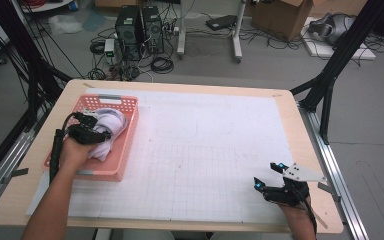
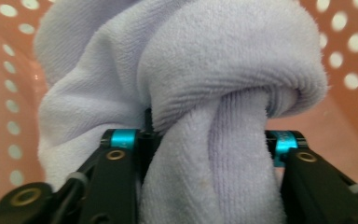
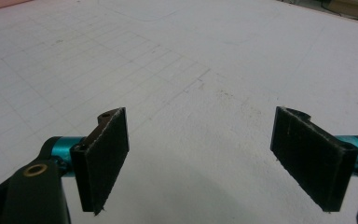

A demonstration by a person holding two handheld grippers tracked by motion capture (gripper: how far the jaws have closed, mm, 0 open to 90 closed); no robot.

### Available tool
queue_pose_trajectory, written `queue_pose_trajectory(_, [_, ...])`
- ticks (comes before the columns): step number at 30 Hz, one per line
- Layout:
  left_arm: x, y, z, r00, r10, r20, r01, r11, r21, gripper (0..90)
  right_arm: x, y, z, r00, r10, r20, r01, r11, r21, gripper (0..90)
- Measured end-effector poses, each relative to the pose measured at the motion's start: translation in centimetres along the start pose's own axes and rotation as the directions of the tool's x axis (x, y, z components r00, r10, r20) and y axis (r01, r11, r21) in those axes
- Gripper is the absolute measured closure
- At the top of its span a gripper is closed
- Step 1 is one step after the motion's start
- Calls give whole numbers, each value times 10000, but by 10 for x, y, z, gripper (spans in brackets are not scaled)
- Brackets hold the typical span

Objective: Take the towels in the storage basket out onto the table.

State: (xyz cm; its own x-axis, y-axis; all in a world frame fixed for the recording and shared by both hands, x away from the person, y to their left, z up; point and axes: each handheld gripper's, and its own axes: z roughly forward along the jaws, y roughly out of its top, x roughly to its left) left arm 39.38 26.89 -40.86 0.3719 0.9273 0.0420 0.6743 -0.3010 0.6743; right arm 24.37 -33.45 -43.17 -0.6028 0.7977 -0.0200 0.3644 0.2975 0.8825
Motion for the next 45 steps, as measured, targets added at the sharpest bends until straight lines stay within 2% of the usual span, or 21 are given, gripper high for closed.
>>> queue_pose_trajectory(4, [4,-1,-7,9993,-347,109,352,9980,-533,629,1,0,0,10000,71,4,-71,10000,-7,183])
queue_pose_trajectory(8, [5,-1,-16,9983,-561,186,581,9889,-1369,643,1,0,-2,9999,106,37,-106,9999,-64,183])
queue_pose_trajectory(13, [9,-4,-31,9968,-706,380,776,9675,-2405,651,0,0,-4,9999,144,95,-142,9998,-139,183])
queue_pose_trajectory(18, [13,-9,-41,9967,-703,409,794,9503,-3012,653,0,0,-4,9997,234,87,-233,9996,-165,183])
queue_pose_trajectory(24, [17,-13,-52,9937,-921,646,1099,9166,-3843,654,0,1,-3,9998,150,93,-149,9998,-157,183])
queue_pose_trajectory(28, [17,-13,-58,9943,-783,721,1020,8949,-4345,654,0,0,-3,9998,185,87,-183,9997,-133,183])
queue_pose_trajectory(31, [19,-14,-64,9910,-948,946,1294,8596,-4942,654,0,0,-3,9998,190,99,-189,9997,-140,183])
queue_pose_trajectory(32, [19,-14,-64,9910,-948,946,1294,8596,-4942,655,0,0,-3,9998,185,97,-184,9997,-133,183])
queue_pose_trajectory(33, [21,-14,-67,9880,-1021,1157,1485,8337,-5319,655,0,0,-3,9998,170,111,-168,9998,-135,183])
queue_pose_trajectory(36, [23,-16,-74,9858,-951,1383,1585,7993,-5796,655,0,0,-3,9998,165,111,-163,9998,-140,183])
queue_pose_trajectory(38, [25,-18,-78,9835,-930,1553,1696,7732,-6111,654,-1,0,-3,9998,155,112,-154,9998,-144,183])
queue_pose_trajectory(39, [26,-18,-80,9818,-954,1641,1786,7569,-6286,654,-1,0,-3,9998,177,102,-176,9997,-149,183])
queue_pose_trajectory(40, [27,-19,-82,9818,-883,1683,1770,7469,-6409,654,-1,0,-3,9998,155,110,-153,9998,-148,183])
queue_pose_trajectory(41, [27,-19,-82,9818,-883,1683,1770,7469,-6409,654,-1,0,-3,9998,150,121,-148,9998,-150,183])
queue_pose_trajectory(42, [28,-19,-88,9835,-742,1650,1668,7256,-6676,654,-1,0,-3,9999,132,106,-131,9998,-144,184])
queue_pose_trajectory(44, [29,-20,-93,9838,-537,1711,1598,6950,-7010,654,1,0,-3,9997,250,83,-249,9996,-106,183])
queue_pose_trajectory(45, [30,-21,-95,9842,-459,1712,1559,6835,-7131,653,1,0,-3,9997,225,88,-224,9997,-98,183])
